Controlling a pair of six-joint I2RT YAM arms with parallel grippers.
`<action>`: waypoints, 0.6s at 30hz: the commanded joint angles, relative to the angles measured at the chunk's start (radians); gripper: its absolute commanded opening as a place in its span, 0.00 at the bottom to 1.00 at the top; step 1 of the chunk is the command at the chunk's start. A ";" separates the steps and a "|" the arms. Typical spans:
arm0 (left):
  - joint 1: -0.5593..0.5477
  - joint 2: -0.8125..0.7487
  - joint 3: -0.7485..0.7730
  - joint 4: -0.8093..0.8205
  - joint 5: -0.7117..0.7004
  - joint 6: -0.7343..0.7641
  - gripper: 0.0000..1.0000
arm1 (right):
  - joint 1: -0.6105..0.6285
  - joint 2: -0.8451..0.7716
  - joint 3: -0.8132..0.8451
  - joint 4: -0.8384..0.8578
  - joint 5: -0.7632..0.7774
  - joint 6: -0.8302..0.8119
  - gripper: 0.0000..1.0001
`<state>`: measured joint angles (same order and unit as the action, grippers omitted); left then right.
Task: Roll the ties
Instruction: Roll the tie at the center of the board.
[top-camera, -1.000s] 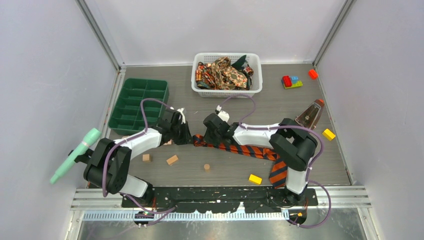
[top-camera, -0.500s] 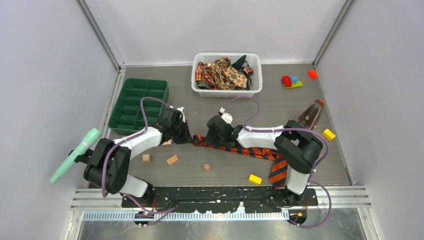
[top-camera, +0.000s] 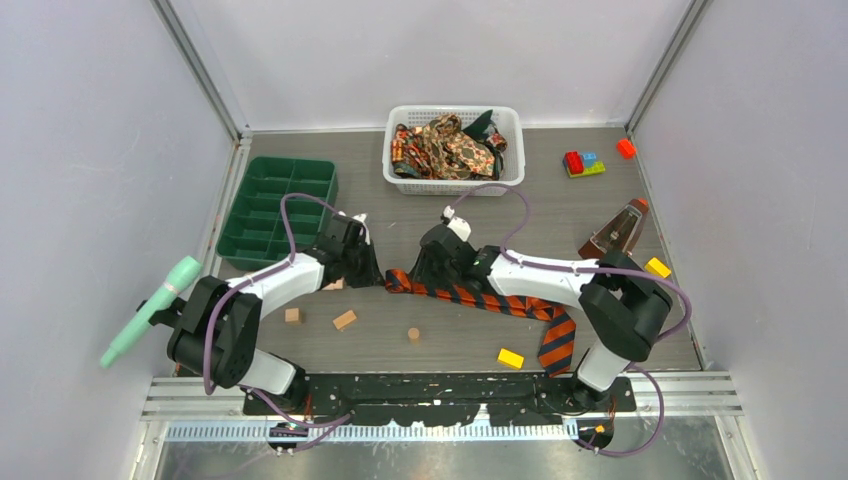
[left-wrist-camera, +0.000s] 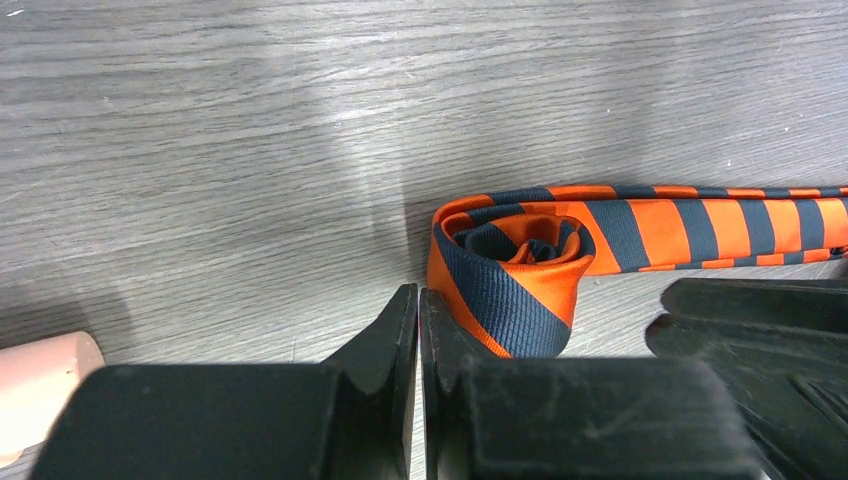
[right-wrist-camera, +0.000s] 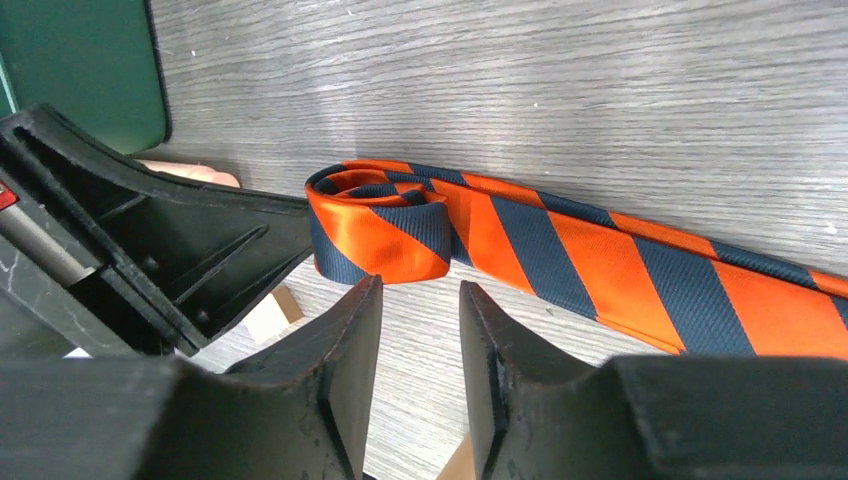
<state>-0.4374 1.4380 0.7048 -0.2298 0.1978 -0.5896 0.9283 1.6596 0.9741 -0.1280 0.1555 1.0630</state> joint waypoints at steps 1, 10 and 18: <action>-0.002 -0.022 0.038 -0.009 -0.022 0.020 0.06 | 0.006 -0.040 0.095 -0.095 0.015 -0.060 0.43; 0.019 -0.050 0.030 -0.026 -0.038 0.016 0.06 | 0.033 0.053 0.264 -0.249 -0.005 -0.086 0.66; 0.094 -0.162 -0.022 -0.081 -0.127 -0.019 0.02 | 0.071 0.161 0.456 -0.424 0.067 -0.100 0.68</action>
<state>-0.3874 1.3621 0.7040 -0.2855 0.1360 -0.5941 0.9813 1.7817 1.3289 -0.4362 0.1627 0.9817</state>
